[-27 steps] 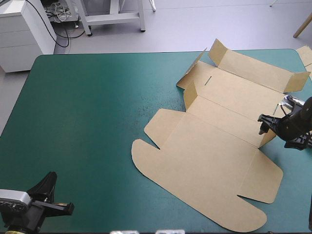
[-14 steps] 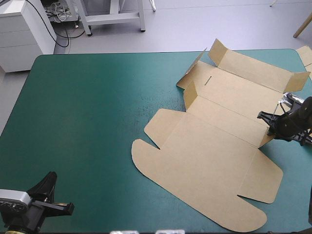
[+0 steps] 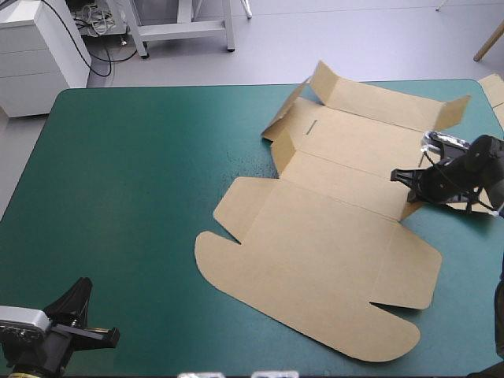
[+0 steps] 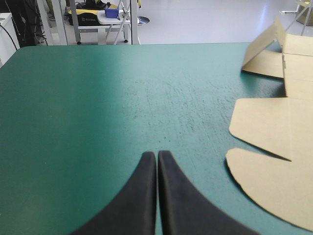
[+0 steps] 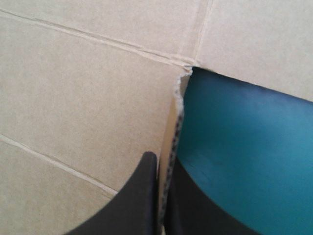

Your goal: Fold the box

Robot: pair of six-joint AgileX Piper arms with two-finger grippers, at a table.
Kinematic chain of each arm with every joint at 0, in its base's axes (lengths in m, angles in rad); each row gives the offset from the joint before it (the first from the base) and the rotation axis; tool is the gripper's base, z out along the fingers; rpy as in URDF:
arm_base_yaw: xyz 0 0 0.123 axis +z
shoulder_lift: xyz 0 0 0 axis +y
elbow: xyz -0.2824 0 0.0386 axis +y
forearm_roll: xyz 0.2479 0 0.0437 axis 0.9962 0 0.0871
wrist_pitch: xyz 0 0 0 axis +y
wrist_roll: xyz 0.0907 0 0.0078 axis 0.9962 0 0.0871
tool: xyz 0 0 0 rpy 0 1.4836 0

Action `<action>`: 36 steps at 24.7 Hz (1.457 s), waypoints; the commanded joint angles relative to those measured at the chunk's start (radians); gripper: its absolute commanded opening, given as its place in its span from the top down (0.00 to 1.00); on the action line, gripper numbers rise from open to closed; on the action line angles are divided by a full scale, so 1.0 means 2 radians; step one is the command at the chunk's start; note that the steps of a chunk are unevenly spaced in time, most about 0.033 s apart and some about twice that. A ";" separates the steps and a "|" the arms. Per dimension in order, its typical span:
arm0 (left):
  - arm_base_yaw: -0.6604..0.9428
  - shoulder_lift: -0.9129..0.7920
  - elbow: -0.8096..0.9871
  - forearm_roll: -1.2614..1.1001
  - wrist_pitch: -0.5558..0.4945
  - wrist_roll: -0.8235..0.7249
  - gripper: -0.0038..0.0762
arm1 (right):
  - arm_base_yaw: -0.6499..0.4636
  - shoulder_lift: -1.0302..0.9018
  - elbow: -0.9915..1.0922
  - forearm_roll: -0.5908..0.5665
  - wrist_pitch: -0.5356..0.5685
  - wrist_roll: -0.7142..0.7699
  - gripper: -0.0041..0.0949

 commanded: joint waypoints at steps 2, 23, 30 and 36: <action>0.000 -0.006 -0.011 -0.008 -0.039 -0.001 0.96 | 0.069 0.004 -0.083 0.013 0.041 -0.073 0.97; 0.000 -0.006 -0.011 -0.008 -0.039 0.000 0.96 | 0.364 0.287 -0.472 -0.089 0.001 -0.565 0.98; 0.000 -0.006 -0.011 -0.008 -0.039 0.001 0.96 | 0.370 0.302 -0.472 -0.084 -0.035 -0.615 0.98; 0.000 -0.006 -0.011 -0.008 -0.039 0.001 0.96 | 0.370 0.307 -0.472 -0.084 -0.040 -0.613 0.98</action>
